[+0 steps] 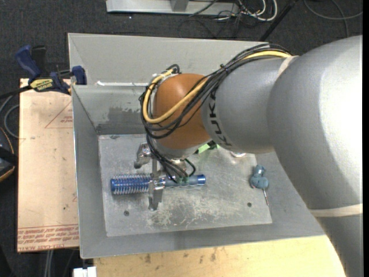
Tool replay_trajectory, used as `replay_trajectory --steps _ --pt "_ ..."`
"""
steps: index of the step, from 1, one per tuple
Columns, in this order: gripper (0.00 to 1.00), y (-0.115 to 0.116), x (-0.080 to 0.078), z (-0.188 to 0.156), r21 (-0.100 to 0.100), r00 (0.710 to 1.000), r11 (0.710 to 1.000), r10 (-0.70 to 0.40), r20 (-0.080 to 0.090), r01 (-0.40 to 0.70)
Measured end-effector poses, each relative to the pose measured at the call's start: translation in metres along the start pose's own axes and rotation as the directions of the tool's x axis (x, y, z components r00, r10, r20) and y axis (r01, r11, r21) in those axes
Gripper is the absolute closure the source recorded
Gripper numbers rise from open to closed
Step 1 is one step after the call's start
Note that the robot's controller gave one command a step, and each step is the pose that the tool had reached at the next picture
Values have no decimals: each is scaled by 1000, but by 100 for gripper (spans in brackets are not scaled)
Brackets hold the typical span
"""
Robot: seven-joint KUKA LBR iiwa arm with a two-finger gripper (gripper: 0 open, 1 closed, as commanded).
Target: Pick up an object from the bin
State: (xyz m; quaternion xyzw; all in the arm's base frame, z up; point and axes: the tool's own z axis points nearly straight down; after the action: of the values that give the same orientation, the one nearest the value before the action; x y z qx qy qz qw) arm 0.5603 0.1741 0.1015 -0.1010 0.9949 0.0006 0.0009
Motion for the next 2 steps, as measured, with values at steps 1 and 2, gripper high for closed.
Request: replay_trajectory --steps 1,2 --pt "0 -3 12 -7 0 1000 1000 -18 -2 18" --pt "0 1 15 29 -3 999 999 50 10 -50"
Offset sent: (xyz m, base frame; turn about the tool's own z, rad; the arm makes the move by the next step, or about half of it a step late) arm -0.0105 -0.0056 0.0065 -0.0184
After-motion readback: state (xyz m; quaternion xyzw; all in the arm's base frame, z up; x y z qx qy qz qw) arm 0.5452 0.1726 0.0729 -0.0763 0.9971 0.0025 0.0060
